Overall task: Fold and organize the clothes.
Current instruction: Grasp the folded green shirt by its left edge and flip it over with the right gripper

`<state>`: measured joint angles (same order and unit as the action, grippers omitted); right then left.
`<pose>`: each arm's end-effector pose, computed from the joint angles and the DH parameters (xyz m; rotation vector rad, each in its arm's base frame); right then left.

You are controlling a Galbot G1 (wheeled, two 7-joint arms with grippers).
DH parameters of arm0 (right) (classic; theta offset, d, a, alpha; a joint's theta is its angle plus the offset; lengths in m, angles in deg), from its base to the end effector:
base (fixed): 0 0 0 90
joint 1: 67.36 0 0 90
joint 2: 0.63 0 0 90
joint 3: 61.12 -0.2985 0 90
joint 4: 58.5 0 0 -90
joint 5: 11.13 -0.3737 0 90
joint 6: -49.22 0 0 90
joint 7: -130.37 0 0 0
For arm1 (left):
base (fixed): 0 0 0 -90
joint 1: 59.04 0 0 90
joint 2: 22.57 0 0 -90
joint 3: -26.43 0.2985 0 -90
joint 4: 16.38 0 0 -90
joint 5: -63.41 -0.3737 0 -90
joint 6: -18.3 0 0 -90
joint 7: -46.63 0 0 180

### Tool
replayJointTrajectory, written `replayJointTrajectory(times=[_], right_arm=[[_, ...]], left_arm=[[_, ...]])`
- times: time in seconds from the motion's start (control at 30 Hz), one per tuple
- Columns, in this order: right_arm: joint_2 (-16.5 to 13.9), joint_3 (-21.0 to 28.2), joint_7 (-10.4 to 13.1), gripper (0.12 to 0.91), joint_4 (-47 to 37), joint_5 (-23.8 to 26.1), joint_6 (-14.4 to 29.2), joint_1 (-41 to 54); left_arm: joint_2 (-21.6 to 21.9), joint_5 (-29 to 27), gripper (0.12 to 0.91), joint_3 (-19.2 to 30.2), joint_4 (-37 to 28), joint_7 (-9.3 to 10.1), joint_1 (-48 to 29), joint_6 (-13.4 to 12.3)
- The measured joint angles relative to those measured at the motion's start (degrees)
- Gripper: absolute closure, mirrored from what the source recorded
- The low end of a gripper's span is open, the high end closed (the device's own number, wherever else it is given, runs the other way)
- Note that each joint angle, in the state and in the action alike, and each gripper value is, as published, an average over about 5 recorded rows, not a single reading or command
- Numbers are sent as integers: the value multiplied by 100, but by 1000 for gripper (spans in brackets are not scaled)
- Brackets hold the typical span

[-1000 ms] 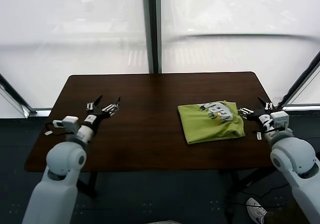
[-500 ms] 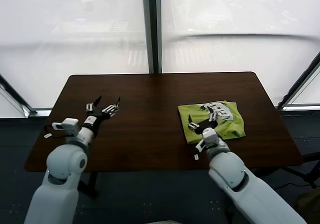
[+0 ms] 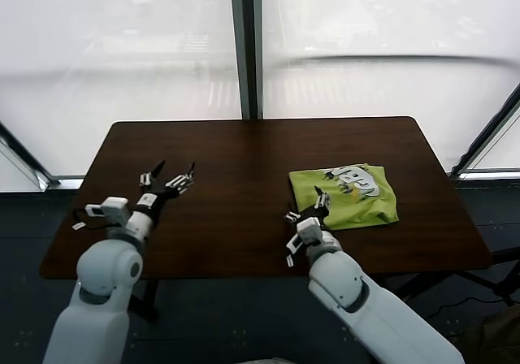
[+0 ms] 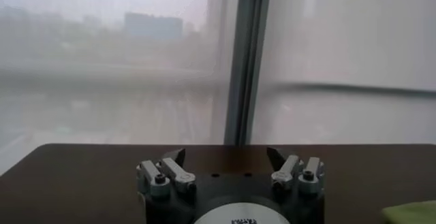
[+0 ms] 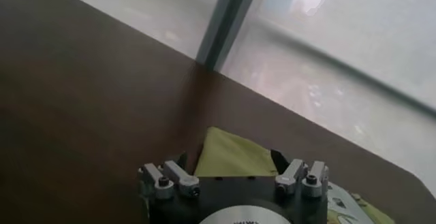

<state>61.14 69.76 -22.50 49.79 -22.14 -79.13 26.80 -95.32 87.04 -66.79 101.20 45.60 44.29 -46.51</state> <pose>0.2871 0.1189 -0.2493 0.2850 -2.6391 0.7472 0.2954 0.0550 -0.1875 -0.2103 -2.9317 0.1242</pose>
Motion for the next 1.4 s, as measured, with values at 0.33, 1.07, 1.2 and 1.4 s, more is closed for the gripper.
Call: replayJointTrajectory(times=[0.33, 1.07, 1.2, 1.4], right_arm=[[9, -24, 48, 721, 17, 5, -189, -94], [687, -75, -735, 866, 367, -2291, 1944, 154], [1126, -136, -659, 866, 563, -3190, 2286, 404], [1343, -567, -502, 865, 722, -4456, 2554, 601]], left_arm=[[-9, 15, 123, -54, -23, 19, -7, -8], [656, 536, 123, -1510, -371, 224, -57, 41], [599, 538, 123, -1609, -345, 207, 33, 24], [416, 516, 123, -1560, -270, 179, 91, -18]])
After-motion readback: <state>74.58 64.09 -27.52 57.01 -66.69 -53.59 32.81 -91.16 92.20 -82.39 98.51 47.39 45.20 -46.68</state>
